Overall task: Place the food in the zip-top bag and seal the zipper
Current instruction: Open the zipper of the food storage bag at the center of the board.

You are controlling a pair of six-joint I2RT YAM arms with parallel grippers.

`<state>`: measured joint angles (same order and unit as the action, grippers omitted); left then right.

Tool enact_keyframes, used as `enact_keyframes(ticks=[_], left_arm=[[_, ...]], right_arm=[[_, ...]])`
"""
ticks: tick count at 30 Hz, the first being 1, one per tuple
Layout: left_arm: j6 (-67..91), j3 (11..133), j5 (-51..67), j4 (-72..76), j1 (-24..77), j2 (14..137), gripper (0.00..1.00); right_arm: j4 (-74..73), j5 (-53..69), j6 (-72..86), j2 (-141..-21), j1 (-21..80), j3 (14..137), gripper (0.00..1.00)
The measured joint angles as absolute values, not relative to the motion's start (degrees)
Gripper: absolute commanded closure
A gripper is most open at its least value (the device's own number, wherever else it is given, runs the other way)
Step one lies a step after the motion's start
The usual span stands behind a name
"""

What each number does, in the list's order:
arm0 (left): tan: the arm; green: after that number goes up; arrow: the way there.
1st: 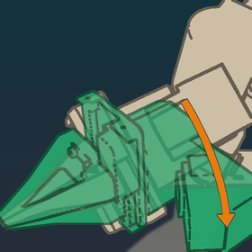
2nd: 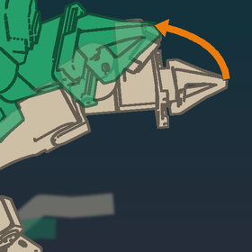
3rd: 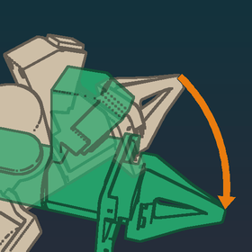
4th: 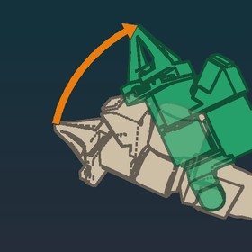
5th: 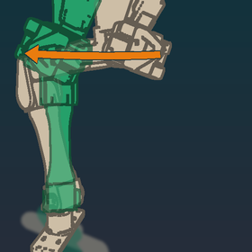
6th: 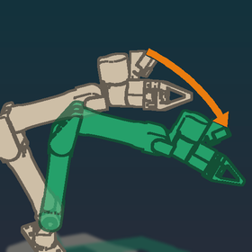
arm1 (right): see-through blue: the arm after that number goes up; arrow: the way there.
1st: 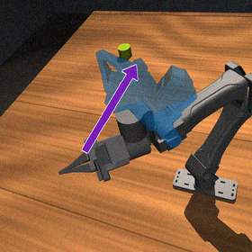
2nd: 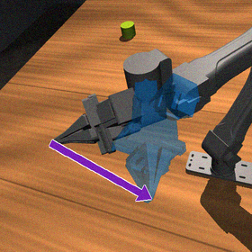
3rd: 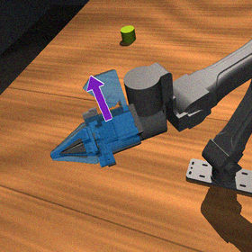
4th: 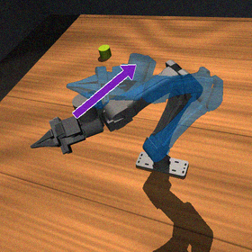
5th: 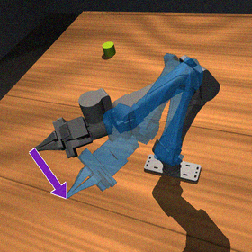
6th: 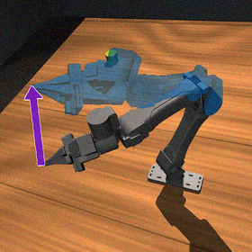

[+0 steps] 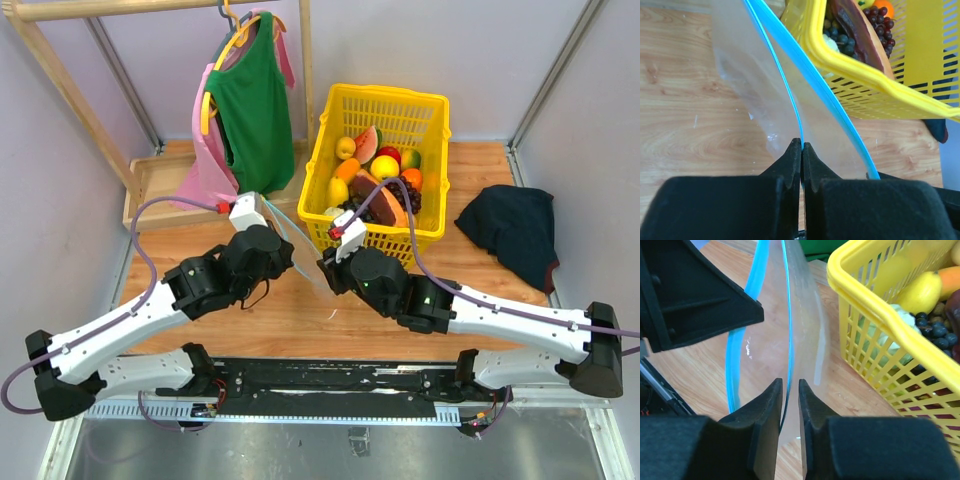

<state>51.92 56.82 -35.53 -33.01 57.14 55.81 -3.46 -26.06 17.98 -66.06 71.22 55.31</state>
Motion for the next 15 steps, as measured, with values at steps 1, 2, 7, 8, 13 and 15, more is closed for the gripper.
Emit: enact_keyframes(ticks=[1, 2, 7, 8, 13, 15], left_arm=[[51.0, 58.3, -35.7, -34.3, 57.1, 56.3, 0.99], [50.1, 59.8, -35.8, -35.2, 57.1, 56.8, 1.00], [44.2, 69.6, -35.8, -40.5, 57.1, 59.8, 1.00], [43.0, 70.8, -35.6, -41.3, 57.1, 60.2, 1.00], [37.6, 75.7, -32.6, -45.5, 57.1, 61.7, 0.99], [36.1, 76.9, -31.3, -47.3, 57.1, 62.5, 0.99]], right_arm=[[-3.4, -26.5, 17.2, -66.1, 71.2, 55.5, 0.75], [-3.4, -26.8, 16.6, -66.2, 71.2, 55.9, 0.73], [-4.6, -27.5, 13.5, -69.0, 70.6, 62.6, 0.64], [-4.6, -27.4, 13.0, -69.9, 70.2, 64.3, 0.63], [-5.1, -26.8, 11.8, -74.4, 68.4, 70.8, 0.60], [-5.5, -26.5, 11.7, -76.2, 67.5, 72.3, 0.63]])
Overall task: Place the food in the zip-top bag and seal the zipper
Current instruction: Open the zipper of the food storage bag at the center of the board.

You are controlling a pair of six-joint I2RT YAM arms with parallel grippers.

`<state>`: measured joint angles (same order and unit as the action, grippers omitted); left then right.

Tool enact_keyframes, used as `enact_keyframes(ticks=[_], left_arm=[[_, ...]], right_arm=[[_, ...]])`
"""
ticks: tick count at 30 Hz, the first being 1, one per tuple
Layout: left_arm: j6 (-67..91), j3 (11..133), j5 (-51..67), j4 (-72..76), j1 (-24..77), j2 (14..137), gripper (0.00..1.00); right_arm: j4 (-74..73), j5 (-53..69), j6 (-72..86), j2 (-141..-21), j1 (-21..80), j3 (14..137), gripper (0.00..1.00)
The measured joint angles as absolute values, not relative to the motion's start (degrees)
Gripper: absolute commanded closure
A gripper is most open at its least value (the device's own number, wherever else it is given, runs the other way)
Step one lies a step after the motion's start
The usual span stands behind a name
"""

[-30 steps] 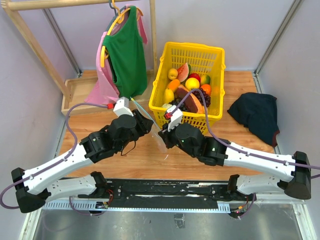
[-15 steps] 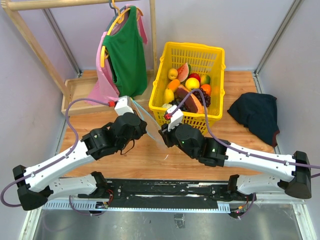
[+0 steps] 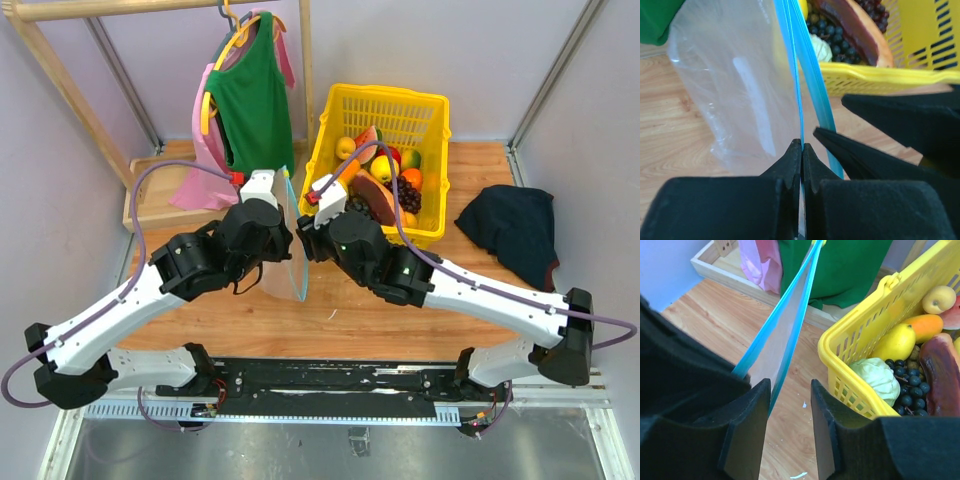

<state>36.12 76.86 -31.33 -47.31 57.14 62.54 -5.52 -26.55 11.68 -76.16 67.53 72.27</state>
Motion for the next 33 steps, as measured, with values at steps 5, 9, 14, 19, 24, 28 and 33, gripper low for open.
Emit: enact_keyframes(ticks=[5, 9, 14, 19, 24, 28, 33], left_arm=[[34.2, 77.7, -29.1, -51.7, 57.1, 63.1, 1.00], [33.8, 77.8, -29.1, -55.1, 57.1, 62.0, 1.00], [33.9, 80.2, -32.1, -60.3, 57.1, 60.8, 1.00], [33.4, 82.7, -35.3, -64.7, 57.1, 60.4, 1.00], [31.7, 83.5, -36.7, -67.2, 57.1, 60.6, 1.00], [30.0, 82.8, -37.2, -66.5, 57.2, 60.5, 0.99], [26.2, 75.7, -37.3, -59.7, 57.2, 57.9, 0.99]], right_arm=[[-7.3, -26.0, 11.8, -78.9, 66.5, 73.1, 0.82], [-9.2, -26.0, 12.6, -79.2, 65.7, 73.1, 0.98], [-12.7, -26.2, 15.3, -78.7, 64.9, 72.3, 0.99], [-16.0, -26.3, 17.8, -77.9, 63.7, 69.9, 0.99], [-18.4, -26.1, 19.8, -76.7, 62.4, 66.5, 0.99], [-18.0, -25.5, 21.5, -75.0, 61.4, 64.1, 0.99], [-14.6, -23.1, 22.6, -71.9, 60.6, 60.3, 0.99]])
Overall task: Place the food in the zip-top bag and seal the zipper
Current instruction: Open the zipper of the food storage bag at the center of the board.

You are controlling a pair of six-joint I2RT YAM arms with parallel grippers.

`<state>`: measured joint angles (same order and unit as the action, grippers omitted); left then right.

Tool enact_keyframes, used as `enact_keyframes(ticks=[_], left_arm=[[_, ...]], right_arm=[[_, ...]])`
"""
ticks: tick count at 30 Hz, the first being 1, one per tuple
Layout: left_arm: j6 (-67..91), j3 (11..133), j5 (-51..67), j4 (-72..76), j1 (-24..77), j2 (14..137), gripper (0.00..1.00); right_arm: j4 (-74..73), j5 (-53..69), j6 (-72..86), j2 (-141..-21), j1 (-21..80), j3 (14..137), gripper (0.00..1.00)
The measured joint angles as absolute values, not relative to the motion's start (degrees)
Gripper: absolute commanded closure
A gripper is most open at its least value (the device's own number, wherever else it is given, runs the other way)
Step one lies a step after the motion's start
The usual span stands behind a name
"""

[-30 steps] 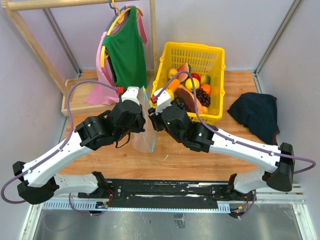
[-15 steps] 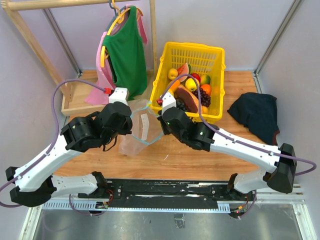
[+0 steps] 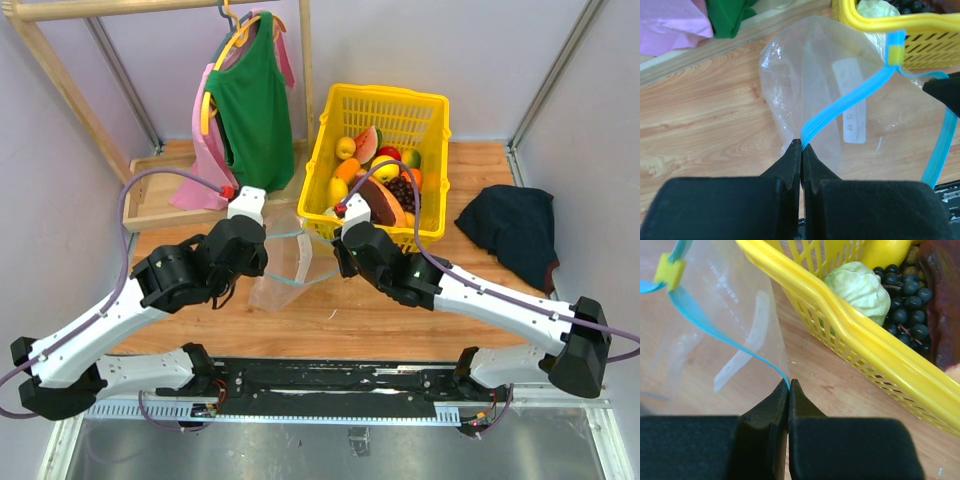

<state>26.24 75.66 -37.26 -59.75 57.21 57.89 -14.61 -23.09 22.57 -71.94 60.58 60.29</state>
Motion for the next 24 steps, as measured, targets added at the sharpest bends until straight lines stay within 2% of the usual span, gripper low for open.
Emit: enact_keyframes(ticks=[8, 11, 16, 24], left_arm=[[20.4, 67.5, -35.8, -48.1, 57.2, 56.3, 0.99], [18.5, 65.7, -35.9, -44.6, 57.2, 56.0, 1.00], [15.8, 64.8, -37.1, -41.1, 57.2, 55.5, 0.99], [13.7, 64.8, -40.3, -40.8, 57.2, 57.5, 0.99]], right_arm=[[-11.5, -20.2, 22.3, -73.5, 60.6, 59.8, 0.95], [-11.1, -19.4, 21.9, -75.3, 60.5, 60.1, 0.91], [-12.0, -17.7, 20.1, -77.5, 59.5, 62.2, 0.74], [-18.6, -12.8, 13.1, -77.7, 58.0, 73.7, 0.52]])
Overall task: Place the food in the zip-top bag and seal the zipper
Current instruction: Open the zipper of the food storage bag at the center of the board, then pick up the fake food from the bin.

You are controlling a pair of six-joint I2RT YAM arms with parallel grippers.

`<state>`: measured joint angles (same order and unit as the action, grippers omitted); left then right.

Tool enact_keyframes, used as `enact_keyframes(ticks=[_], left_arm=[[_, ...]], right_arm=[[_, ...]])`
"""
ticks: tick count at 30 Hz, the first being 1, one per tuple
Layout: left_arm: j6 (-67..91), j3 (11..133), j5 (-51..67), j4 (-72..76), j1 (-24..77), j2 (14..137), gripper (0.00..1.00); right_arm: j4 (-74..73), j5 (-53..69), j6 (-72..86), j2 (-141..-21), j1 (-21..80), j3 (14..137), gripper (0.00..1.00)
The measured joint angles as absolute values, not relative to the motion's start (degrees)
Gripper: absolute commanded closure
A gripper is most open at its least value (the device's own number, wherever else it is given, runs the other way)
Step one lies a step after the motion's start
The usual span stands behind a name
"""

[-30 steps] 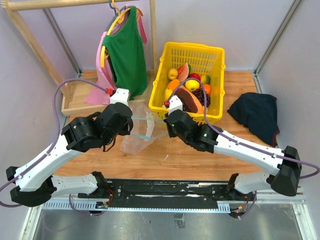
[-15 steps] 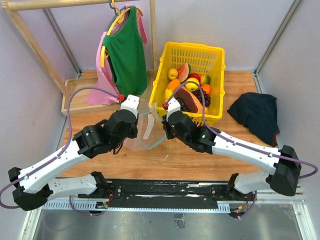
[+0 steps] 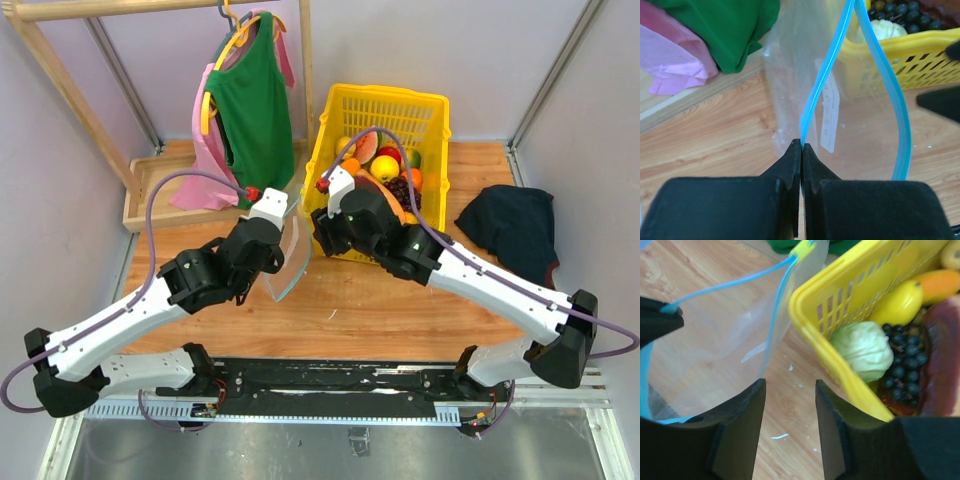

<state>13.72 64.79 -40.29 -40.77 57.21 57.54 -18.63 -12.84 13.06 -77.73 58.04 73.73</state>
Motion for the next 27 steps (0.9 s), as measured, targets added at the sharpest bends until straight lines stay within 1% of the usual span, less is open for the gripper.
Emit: enact_keyframes(ticks=[5, 10, 14, 21, 27], left_arm=[[13.7, 65.0, -40.4, -43.7, 57.2, 59.9, 0.99], [13.8, 66.9, -40.4, -46.6, 57.2, 60.9, 1.00], [14.5, 69.8, -41.6, -49.6, 57.2, 62.4, 0.99], [15.6, 71.0, -42.9, -52.2, 57.2, 62.5, 0.99], [15.5, 70.0, -42.9, -51.0, 57.2, 61.5, 1.00]], right_arm=[[-23.8, -9.1, 9.4, -77.6, 53.1, 79.0, 0.43], [-28.8, -6.2, 7.0, -77.5, 46.7, 82.5, 0.41], [-32.5, -6.1, 5.6, -78.2, 40.2, 84.7, 0.38], [-37.2, -7.7, 2.4, -86.9, 32.3, 89.2, 0.30], [-41.3, -7.7, -0.5, -94.7, 29.3, 89.7, 0.22]])
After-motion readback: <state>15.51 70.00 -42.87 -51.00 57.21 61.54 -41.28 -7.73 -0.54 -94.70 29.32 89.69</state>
